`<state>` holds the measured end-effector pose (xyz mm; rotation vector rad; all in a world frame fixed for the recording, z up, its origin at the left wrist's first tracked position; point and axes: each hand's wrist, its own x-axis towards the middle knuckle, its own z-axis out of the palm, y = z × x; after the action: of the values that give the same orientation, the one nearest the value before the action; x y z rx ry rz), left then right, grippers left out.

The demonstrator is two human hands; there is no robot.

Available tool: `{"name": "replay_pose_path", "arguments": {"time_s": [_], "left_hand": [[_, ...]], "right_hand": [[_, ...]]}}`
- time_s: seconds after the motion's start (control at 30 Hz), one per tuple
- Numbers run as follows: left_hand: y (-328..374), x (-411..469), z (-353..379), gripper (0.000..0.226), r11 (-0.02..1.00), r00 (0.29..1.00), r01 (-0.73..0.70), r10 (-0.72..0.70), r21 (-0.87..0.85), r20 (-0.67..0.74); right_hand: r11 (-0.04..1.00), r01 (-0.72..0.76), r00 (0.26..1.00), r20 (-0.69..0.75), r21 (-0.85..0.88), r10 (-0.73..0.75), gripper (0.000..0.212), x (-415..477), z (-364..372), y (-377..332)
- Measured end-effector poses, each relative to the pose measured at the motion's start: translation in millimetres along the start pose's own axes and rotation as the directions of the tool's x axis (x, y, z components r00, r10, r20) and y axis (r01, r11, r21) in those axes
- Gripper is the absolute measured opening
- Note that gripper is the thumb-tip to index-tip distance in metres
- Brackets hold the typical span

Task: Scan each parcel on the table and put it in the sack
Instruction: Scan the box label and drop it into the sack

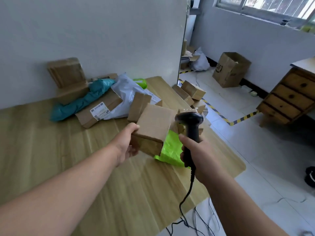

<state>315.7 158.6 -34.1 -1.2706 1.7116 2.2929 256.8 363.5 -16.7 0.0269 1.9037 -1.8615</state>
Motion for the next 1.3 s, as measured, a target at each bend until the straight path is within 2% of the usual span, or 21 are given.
{"name": "replay_pose_path", "arguments": {"time_s": [0.13,0.27,0.37,0.47,0.53,0.63,0.7,0.77,0.87,1.0,1.07,1.17,1.3], "left_hand": [[13.1,-24.9,-48.3,0.031,0.980,0.997,0.066,-0.058,-0.190,0.047],[19.4,-44.9,-93.1,0.034,0.964,0.993,0.069,-0.043,-0.256,0.107],[17.4,-57.2,-125.3,0.028,0.977,0.997,0.071,-0.061,-0.200,0.053],[15.5,-68.3,-151.8,0.018,0.994,0.995,-0.025,0.015,-0.108,-0.095],[16.5,-75.8,-170.5,0.014,0.995,0.987,-0.084,0.076,-0.054,-0.140],[18.9,-92.9,-200.7,0.009,0.997,0.993,-0.073,0.072,-0.003,-0.091],[18.6,-103.7,-217.8,0.020,0.999,0.999,-0.039,0.038,-0.020,-0.031],[16.0,-111.1,-232.8,0.024,0.998,0.999,-0.052,0.052,-0.047,-0.009],[11.8,-121.1,-260.6,0.014,0.989,0.994,-0.089,0.081,-0.120,-0.066],[9.9,-138.2,-314.3,0.035,0.954,0.975,-0.178,0.137,-0.240,-0.176],[9.2,-147.0,-343.2,0.037,0.932,0.960,-0.220,0.155,-0.287,-0.234],[5.9,-155.2,-383.0,0.030,0.903,0.938,-0.273,0.174,-0.331,-0.300],[-1.2,-162.1,-424.4,0.024,0.872,0.913,-0.342,0.220,-0.350,-0.343]], "right_hand": [[0.999,0.038,0.998,0.043,-0.014,-0.038,0.019,-0.1,51.8,-4.2],[0.998,0.051,0.992,0.118,-0.037,-0.046,0.030,-8.9,106.2,-4.9],[0.997,0.075,0.986,0.150,-0.032,-0.070,0.029,-17.5,142.7,-6.6],[0.970,0.172,0.976,0.161,-0.173,-0.145,0.033,-30.8,172.4,-8.8],[0.938,0.229,0.965,0.184,-0.260,-0.185,0.035,-40.5,189.9,-9.3],[0.897,0.284,0.951,0.219,-0.338,-0.218,0.039,-53.8,215.4,-9.1],[0.878,0.306,0.940,0.263,-0.367,-0.218,0.040,-63.4,232.6,-8.1],[0.868,0.318,0.927,0.318,-0.382,-0.199,0.037,-73.8,249.5,-6.8],[0.865,0.336,0.899,0.401,-0.372,-0.177,0.026,-88.2,270.4,-10.0],[0.908,0.289,0.843,0.531,-0.303,-0.091,0.024,-106.1,287.7,-28.0],[0.955,0.145,0.802,0.596,-0.258,0.039,0.034,-117.6,298.0,-36.7],[0.953,-0.049,0.755,0.613,-0.298,0.231,0.063,-135.8,319.5,-43.3],[0.938,-0.029,0.700,0.663,-0.345,0.265,0.070,-154.9,350.6,-40.5]]}}
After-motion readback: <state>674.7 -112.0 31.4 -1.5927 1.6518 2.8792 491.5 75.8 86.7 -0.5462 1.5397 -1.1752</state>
